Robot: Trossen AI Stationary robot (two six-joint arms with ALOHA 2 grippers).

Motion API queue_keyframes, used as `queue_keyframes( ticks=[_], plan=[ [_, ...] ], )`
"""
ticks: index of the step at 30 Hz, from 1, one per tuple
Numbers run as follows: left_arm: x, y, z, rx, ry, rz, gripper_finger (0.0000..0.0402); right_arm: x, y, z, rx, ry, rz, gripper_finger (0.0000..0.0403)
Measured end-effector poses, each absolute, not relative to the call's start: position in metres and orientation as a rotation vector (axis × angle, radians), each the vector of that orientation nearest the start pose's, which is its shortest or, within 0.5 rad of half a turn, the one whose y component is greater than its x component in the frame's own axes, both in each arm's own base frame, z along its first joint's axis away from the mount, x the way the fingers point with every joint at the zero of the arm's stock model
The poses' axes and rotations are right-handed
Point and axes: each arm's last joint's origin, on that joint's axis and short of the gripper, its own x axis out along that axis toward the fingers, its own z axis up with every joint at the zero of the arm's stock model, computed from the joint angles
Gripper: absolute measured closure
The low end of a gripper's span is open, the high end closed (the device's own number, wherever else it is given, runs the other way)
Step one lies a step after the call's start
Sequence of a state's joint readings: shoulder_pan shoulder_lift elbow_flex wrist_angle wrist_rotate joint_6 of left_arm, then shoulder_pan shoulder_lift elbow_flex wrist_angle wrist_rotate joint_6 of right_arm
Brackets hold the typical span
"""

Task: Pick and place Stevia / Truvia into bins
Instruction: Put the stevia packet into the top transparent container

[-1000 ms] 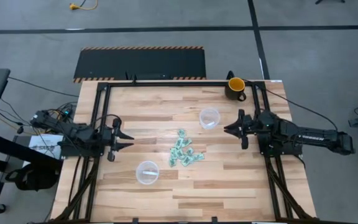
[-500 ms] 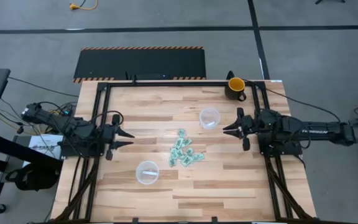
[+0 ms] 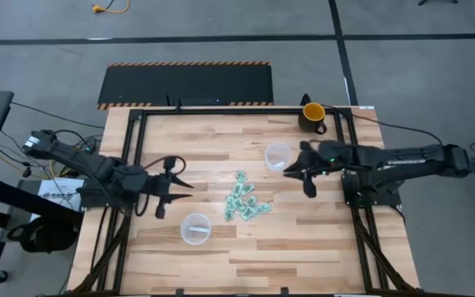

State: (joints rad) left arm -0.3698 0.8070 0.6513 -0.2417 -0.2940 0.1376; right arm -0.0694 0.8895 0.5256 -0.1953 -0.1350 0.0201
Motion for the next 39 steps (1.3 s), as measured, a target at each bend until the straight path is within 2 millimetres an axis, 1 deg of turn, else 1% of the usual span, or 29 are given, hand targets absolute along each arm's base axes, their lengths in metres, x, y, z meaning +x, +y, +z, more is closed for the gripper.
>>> queue_keyframes(
  ticks=[5, 8, 12, 15, 19, 22, 28, 33, 36, 39],
  plan=[
    [0.174, -0.059, 0.275, 0.278, 0.384, -0.146, 0.0303, 0.205, 0.005, 0.225, -0.012, 0.683, 0.164, 0.0346],
    [0.173, -0.06, 0.276, 0.273, 0.368, -0.164, 0.0303, 0.216, 0.011, 0.232, -0.046, 0.708, 0.198, 0.0346],
    [0.169, -0.058, 0.281, 0.265, 0.341, -0.162, 0.0303, 0.227, 0.015, 0.24, -0.074, 0.726, 0.206, 0.0346],
    [0.165, -0.057, 0.283, 0.262, 0.331, -0.162, 0.0303, 0.236, 0.015, 0.246, -0.091, 0.715, 0.175, 0.0346],
    [0.162, -0.056, 0.285, 0.258, 0.321, -0.161, 0.0303, 0.245, 0.014, 0.247, -0.101, 0.723, 0.153, 0.0346],
    [0.161, -0.055, 0.286, 0.257, 0.318, -0.161, 0.0303, 0.252, 0.012, 0.245, -0.087, 0.721, 0.149, 0.0346],
    [0.161, -0.055, 0.286, 0.256, 0.316, -0.16, 0.0303, 0.26, 0.012, 0.233, -0.084, 0.762, 0.152, 0.0346],
    [0.161, -0.055, 0.286, 0.258, 0.323, -0.16, 0.0303, 0.265, 0.016, 0.225, -0.089, 0.792, 0.167, 0.0343],
    [0.161, -0.055, 0.286, 0.258, 0.323, -0.16, 0.0303, 0.266, 0.02, 0.222, -0.093, 0.807, 0.181, 0.0328],
    [0.161, -0.055, 0.286, 0.257, 0.323, -0.16, 0.0303, 0.266, 0.023, 0.219, -0.1, 0.826, 0.188, 0.0299]
  ],
)
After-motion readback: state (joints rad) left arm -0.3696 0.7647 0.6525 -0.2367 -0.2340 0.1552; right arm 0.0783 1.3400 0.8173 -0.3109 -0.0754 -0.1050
